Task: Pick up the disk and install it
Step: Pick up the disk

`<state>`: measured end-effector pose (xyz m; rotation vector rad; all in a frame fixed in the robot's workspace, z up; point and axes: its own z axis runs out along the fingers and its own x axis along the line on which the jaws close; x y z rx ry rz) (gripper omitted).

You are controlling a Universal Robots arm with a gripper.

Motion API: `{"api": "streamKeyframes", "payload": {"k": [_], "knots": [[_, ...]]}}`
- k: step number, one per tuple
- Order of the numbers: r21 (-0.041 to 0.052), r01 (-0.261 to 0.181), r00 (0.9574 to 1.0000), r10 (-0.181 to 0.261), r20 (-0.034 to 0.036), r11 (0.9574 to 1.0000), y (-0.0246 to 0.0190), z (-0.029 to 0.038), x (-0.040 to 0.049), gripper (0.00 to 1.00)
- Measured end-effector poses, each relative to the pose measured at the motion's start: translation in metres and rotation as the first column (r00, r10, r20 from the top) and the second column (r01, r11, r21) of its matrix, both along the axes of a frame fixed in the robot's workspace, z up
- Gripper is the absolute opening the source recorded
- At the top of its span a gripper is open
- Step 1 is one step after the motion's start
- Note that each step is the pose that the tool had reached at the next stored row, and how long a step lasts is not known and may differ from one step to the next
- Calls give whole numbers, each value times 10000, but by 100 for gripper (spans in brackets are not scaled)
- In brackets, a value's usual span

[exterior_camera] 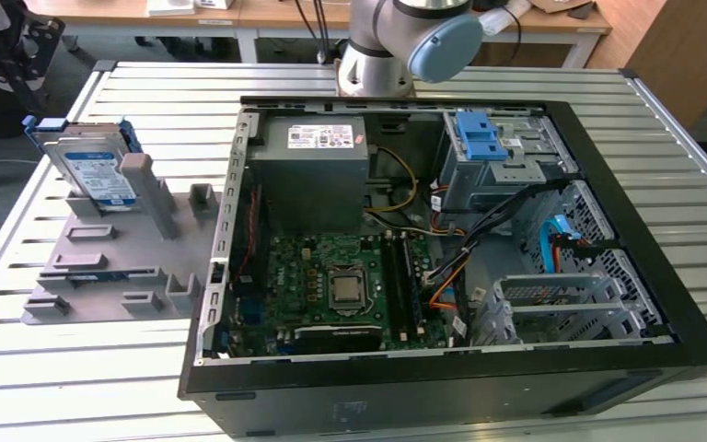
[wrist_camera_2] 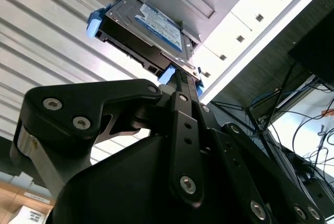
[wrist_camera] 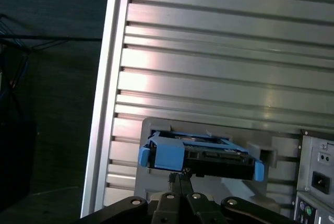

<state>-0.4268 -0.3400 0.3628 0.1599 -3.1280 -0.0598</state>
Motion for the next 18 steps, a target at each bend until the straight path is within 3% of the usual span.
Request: {"api": "streamKeyframes", "payload": {"k": [18], "knots": [[0,-707,9975,707,0,9975,0,-3,0,11]]}}
